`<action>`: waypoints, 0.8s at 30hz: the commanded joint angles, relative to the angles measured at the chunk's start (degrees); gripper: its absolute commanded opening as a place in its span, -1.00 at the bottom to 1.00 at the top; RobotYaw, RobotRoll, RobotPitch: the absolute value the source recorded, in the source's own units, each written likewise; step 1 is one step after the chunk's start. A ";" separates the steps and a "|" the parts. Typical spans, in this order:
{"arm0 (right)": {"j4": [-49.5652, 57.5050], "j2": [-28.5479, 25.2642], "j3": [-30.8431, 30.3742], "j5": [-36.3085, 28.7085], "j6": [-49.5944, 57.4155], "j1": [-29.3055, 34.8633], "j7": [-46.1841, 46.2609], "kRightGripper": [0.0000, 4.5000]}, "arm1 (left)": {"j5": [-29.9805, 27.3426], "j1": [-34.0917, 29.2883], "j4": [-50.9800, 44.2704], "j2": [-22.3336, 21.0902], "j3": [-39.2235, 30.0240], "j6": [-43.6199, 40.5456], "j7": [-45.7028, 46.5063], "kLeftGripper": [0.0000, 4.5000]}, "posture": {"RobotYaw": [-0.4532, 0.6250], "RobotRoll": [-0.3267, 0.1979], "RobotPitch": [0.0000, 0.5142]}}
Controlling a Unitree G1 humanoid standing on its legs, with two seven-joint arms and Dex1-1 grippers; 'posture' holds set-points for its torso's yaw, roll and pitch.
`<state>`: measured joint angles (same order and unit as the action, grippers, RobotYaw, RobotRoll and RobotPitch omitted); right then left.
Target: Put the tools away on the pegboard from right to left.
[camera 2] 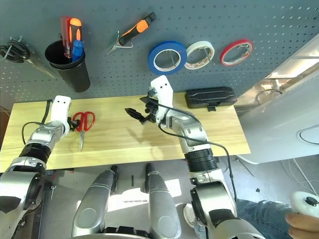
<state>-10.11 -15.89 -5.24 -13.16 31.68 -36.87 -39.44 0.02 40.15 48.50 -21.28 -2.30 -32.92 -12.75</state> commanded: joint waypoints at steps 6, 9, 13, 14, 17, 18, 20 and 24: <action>-2.05 0.26 -1.15 0.32 -2.92 -0.84 -1.65 1.00 | -1.43 -12.84 -15.71 1.03 0.63 -0.16 -4.60 -0.99 | 0.12 0.25 0.28; -2.31 -0.09 -1.55 0.53 -4.38 -1.70 -2.70 1.00 | -1.78 -17.75 -23.95 0.84 -0.95 1.39 -3.59 -0.99 | 0.14 0.25 0.26; -0.49 -1.03 -2.06 0.27 -4.79 -2.45 -4.44 1.00 | -2.37 -23.58 -34.60 0.29 -2.78 8.10 -3.25 -0.99 | 0.16 0.25 0.25; 0.16 -1.23 -2.08 0.06 -4.62 -2.58 -4.82 1.00 | -2.27 -24.67 -36.55 0.12 -3.00 10.06 -3.28 -0.99 | 0.16 0.25 0.25; 3.69 -1.73 -1.82 -1.59 -3.34 -3.41 -6.50 1.00 | -3.28 -28.03 -41.84 0.43 -5.05 16.94 -3.13 -0.99 | 0.17 0.25 0.25; 5.49 -1.87 -1.64 -2.65 -2.29 -3.91 -7.34 1.00 | -4.24 -29.32 -43.39 0.60 -5.91 20.49 -3.95 -0.99 | 0.17 0.25 0.25; 8.46 -2.16 -1.39 -4.59 -0.04 -4.82 -8.66 1.00 | -4.60 -31.22 -44.94 0.16 -6.40 25.66 -5.13 -0.99 | 0.17 0.25 0.25; 13.32 -2.34 -0.41 -9.57 4.96 -8.17 -10.32 1.00 | -5.24 -33.48 -46.23 -0.80 -7.44 34.00 -6.54 -0.99 | 0.16 0.25 0.26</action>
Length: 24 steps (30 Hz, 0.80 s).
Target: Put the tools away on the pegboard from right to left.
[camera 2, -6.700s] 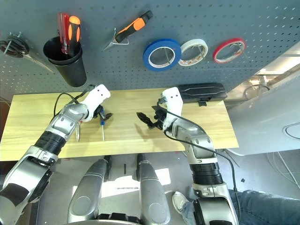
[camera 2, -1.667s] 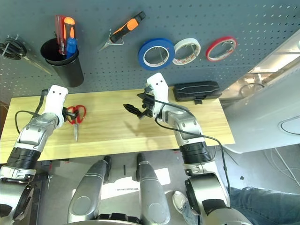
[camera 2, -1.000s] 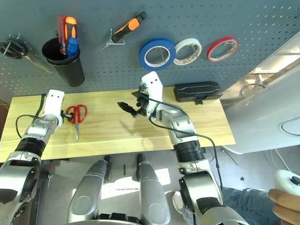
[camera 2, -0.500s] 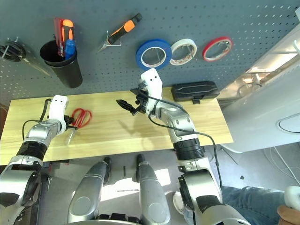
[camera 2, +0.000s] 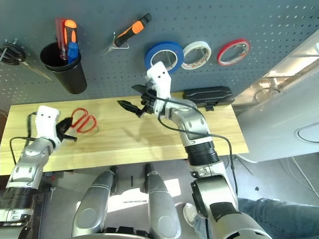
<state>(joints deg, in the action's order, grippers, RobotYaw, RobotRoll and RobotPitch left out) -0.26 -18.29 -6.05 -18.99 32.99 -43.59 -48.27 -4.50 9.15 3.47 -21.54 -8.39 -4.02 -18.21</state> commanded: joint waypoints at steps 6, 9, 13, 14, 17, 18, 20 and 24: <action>5.19 0.54 2.76 -9.56 8.23 -7.62 -1.24 1.00 | -3.43 -5.41 -2.99 -1.83 -4.07 13.86 -3.65 -0.99 | 0.15 0.25 0.24; 4.83 0.63 3.26 -10.76 8.66 -9.06 -1.08 1.00 | -4.23 -5.65 -3.18 -2.12 -6.03 16.56 -2.84 -0.99 | 0.15 0.25 0.25; 3.47 0.45 2.90 -10.82 7.48 -10.06 -1.31 1.00 | -5.12 -3.83 -3.01 -2.11 -9.89 19.46 0.01 -0.99 | 0.15 0.25 0.25; 3.19 0.42 2.80 -10.74 7.24 -10.15 -1.36 1.00 | -5.35 -3.39 -2.96 -2.07 -10.43 19.92 0.42 -0.99 | 0.15 0.25 0.25; 2.43 0.13 2.40 -10.08 6.42 -10.33 -1.55 1.00 | -6.31 -1.78 -4.04 -1.95 -12.05 20.00 1.98 -0.99 | 0.16 0.25 0.26; 2.26 0.03 2.32 -9.91 6.23 -10.35 -1.55 1.00 | -6.71 -1.27 -4.52 -1.87 -12.57 19.75 2.56 -0.99 | 0.16 0.25 0.26; 1.63 -0.21 2.09 -9.41 5.56 -10.42 -1.55 1.00 | -7.69 -0.09 -4.84 -1.75 -13.42 19.24 3.59 -0.99 | 0.16 0.25 0.26; 0.82 -0.59 1.62 -8.65 4.52 -10.28 -1.75 1.00 | -8.04 1.39 -6.01 -2.10 -13.91 19.12 4.57 -0.99 | 0.15 0.25 0.26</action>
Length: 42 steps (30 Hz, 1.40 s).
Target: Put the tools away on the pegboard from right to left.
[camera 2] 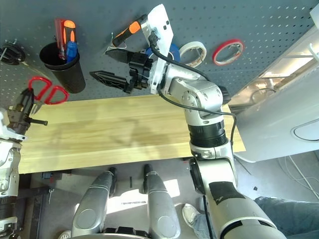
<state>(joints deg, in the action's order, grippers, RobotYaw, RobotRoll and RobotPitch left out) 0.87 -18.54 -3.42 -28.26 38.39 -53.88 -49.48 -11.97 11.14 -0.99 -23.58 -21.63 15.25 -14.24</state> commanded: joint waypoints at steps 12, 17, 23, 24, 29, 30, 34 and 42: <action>-1.23 -0.54 -1.03 1.19 -1.69 0.56 -0.76 1.00 | 1.39 -0.54 -6.12 -1.03 -1.19 0.96 2.31 -0.99 | 0.16 0.25 0.26; -1.71 -0.30 -1.09 1.42 -2.07 0.61 -0.77 1.00 | 0.74 -0.44 -5.75 -0.90 -2.45 0.55 3.41 -0.99 | 0.16 0.25 0.26; -2.20 -0.22 -1.12 1.60 -2.40 0.63 -0.70 1.00 | -0.01 0.47 -5.33 -1.02 -3.59 0.14 4.57 -0.99 | 0.16 0.25 0.25; -2.23 -0.21 -1.14 1.62 -2.41 0.67 -0.68 1.00 | -0.03 0.48 -5.33 -1.01 -3.62 0.08 4.58 -0.99 | 0.16 0.25 0.25; -2.36 -0.19 -1.15 1.66 -2.45 0.80 -0.60 1.00 | -0.39 0.44 -4.70 -0.76 -4.15 -0.30 5.10 -0.99 | 0.16 0.25 0.25; -2.36 -0.18 -1.15 1.65 -2.45 0.81 -0.60 1.00 | -0.43 0.44 -4.64 -0.77 -4.18 -0.32 5.18 -0.99 | 0.16 0.25 0.25; -2.17 -0.08 -1.12 1.53 -2.25 0.97 -0.44 1.00 | -1.26 1.05 -2.85 -0.59 -5.12 -0.89 6.07 -0.99 | 0.16 0.25 0.25; -1.91 -0.18 -1.07 1.52 -2.05 1.29 -0.26 1.00 | -2.33 1.10 -0.96 -0.39 -5.68 -1.05 6.24 -0.99 | 0.15 0.25 0.25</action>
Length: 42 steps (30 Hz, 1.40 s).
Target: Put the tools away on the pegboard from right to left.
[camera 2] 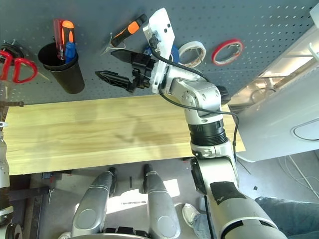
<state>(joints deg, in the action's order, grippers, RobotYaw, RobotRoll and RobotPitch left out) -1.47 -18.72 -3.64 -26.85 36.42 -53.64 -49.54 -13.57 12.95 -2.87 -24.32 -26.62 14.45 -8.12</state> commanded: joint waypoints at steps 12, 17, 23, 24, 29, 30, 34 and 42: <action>0.11 0.12 -0.91 0.42 -0.45 1.24 0.01 1.00 | -0.27 2.68 5.14 -0.37 2.02 -6.70 -0.79 -0.99 | 0.15 0.25 0.25; 0.10 0.32 -0.94 0.61 -0.60 1.46 0.22 1.00 | 1.21 4.25 7.14 -0.38 2.20 -7.91 0.96 -0.99 | 0.14 0.25 0.23; -0.52 0.37 -1.12 1.45 -1.63 2.96 0.61 1.00 | 4.24 3.49 9.02 -1.16 4.97 -6.70 -0.73 -0.48 | 0.14 0.25 0.23; -0.86 0.39 -1.18 1.74 -2.03 3.42 0.72 1.00 | 4.35 3.17 9.21 -1.17 5.50 -6.95 -1.29 -0.34 | 0.14 0.25 0.23; -4.65 0.09 -2.24 6.00 -5.33 8.64 3.06 1.00 | 6.59 0.50 11.85 -1.83 10.54 -8.38 -5.64 0.38 | 0.15 0.25 0.24; -5.62 0.39 -2.30 6.82 -6.07 9.97 3.90 1.00 | 6.39 -0.26 12.73 -1.92 12.07 -11.04 -7.37 0.53 | 0.15 0.25 0.25; -10.32 0.60 -3.06 10.90 -8.32 13.91 7.35 1.00 | 7.29 -1.89 14.45 -2.38 15.32 -15.89 -10.06 0.99 | 0.15 0.25 0.26; -23.67 1.98 -1.38 19.29 -18.26 17.66 18.49 1.00 | 9.05 -2.35 14.73 -1.48 19.21 -21.37 -11.00 0.99 | 0.14 0.25 0.28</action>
<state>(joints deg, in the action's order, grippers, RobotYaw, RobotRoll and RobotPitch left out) -22.96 -17.13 -5.99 -8.93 20.11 -37.02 -33.37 -5.25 11.90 11.22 -26.04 -8.11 -5.63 -18.90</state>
